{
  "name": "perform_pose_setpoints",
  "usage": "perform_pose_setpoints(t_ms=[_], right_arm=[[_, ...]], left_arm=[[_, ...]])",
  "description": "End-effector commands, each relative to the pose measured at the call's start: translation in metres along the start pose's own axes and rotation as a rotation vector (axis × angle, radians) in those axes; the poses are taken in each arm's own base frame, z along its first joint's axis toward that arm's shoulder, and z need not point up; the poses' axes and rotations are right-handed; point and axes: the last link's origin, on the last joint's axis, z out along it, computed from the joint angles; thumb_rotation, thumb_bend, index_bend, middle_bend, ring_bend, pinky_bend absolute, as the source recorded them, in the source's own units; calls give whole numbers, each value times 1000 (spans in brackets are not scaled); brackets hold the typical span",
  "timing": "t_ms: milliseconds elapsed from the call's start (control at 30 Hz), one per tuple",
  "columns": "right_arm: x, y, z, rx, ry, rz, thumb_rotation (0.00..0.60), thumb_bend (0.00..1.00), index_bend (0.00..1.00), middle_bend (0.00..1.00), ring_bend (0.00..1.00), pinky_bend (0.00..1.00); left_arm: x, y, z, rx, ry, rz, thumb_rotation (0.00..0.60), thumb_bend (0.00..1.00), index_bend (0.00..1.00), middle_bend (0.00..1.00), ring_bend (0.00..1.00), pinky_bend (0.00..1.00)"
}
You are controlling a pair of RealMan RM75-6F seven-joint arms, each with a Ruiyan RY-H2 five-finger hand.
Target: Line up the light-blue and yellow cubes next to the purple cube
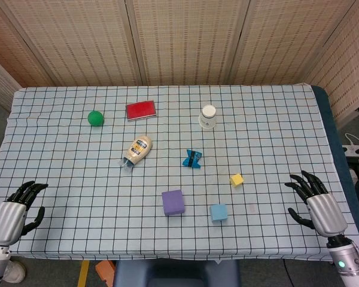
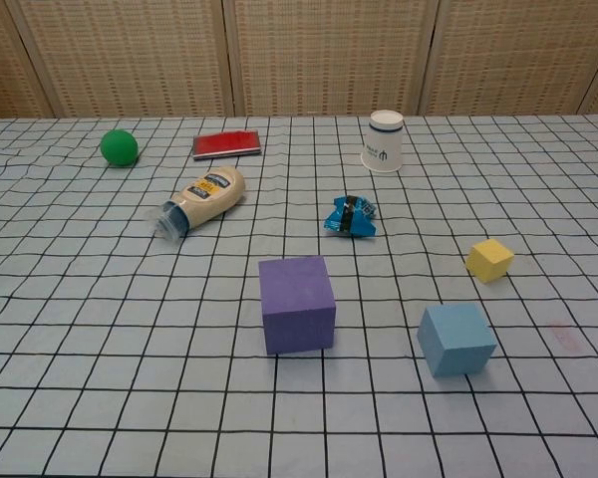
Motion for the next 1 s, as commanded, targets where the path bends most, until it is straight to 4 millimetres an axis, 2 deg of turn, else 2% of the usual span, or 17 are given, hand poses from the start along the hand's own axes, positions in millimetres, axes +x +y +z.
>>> perform_pose_setpoints(t_ms=[33,267,333,367,433,500,567,767,867,1000], right_arm=[[0,0,-1,-1,-6,2,600,191,245,131,0,102],[-3,0,-2,-9,-61,18,600,191,235,131,0,104],[-4,0,-3,-7,-71,-4,600,191,232,132,3,133],[-4,1,-3,-9,-70,-25,600,192,231,144,25,189],[-6,0,-3,-13,-60,-72,600,191,234,220,120,362],[-11,-1,-4,-22,-50,-91,600,191,263,361,266,549],[-15,-3,-5,-27,-57,-92,600,188,302,469,376,667],[-19,-15,7,47,-124,-116,600,148,369,663,568,847],[-23,-23,14,73,-165,-125,600,126,374,719,623,901],[-31,-39,25,104,-256,-115,600,116,371,747,653,935]], left_arm=[[0,1,-1,2,-20,-4,600,502,215,231,135,386],[2,4,-3,-3,-27,-19,600,502,215,234,135,386],[2,4,-3,-4,-29,-18,600,502,215,236,135,386],[2,4,-3,-5,-30,-19,600,502,215,237,135,386],[2,5,-3,-4,-36,-31,600,502,214,239,135,386],[3,5,-4,3,-45,-50,600,502,215,240,135,386],[4,5,-5,7,-51,-66,600,501,215,240,135,386],[14,6,-5,3,-12,-96,600,500,217,250,134,386],[15,5,-5,9,-9,-104,600,501,220,255,135,386],[16,3,-5,32,-19,-123,600,500,223,256,135,386]])
